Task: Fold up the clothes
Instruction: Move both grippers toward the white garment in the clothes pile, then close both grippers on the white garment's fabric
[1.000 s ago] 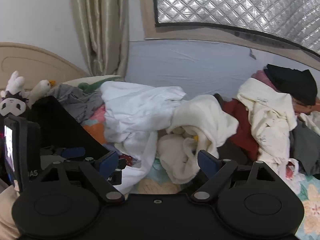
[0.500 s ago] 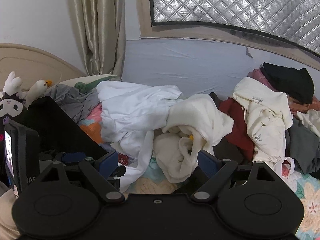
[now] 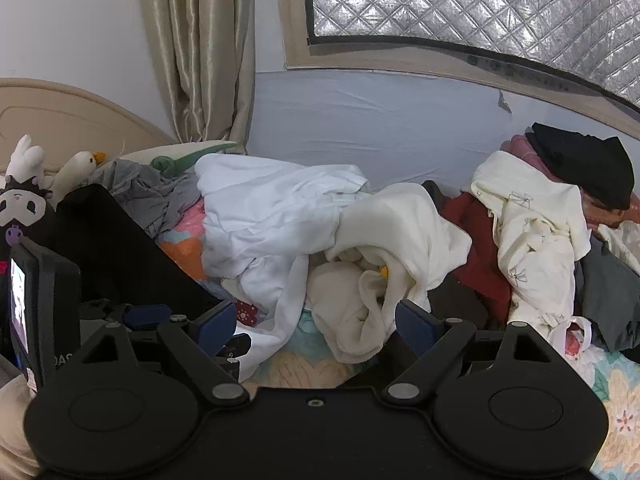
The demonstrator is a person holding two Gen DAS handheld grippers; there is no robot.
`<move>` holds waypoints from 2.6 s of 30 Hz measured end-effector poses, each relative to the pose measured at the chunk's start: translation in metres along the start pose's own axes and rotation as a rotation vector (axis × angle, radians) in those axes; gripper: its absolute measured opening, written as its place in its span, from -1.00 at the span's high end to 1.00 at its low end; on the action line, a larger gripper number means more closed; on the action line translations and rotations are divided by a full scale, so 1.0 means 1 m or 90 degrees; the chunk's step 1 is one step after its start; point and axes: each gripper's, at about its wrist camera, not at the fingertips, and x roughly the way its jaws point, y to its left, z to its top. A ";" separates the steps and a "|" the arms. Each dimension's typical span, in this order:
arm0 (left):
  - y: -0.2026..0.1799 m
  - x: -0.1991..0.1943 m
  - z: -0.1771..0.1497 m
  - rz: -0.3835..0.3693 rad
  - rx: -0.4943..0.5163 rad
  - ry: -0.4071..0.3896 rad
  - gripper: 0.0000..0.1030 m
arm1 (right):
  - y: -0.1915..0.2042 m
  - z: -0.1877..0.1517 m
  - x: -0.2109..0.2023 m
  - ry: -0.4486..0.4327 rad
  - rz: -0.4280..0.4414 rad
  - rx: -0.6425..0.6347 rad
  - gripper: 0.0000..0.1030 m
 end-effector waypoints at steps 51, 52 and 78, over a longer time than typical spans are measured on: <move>0.040 0.011 0.017 0.072 -0.024 -0.122 -1.00 | 0.000 -0.012 0.065 0.056 0.057 -0.018 -0.75; 0.047 0.011 0.022 0.073 -0.030 -0.127 -1.00 | 0.002 -0.011 0.068 0.050 0.070 -0.024 -0.75; 0.145 0.130 0.096 -0.063 -0.056 -0.043 -1.00 | 0.024 0.124 0.170 0.087 0.116 -0.387 -0.75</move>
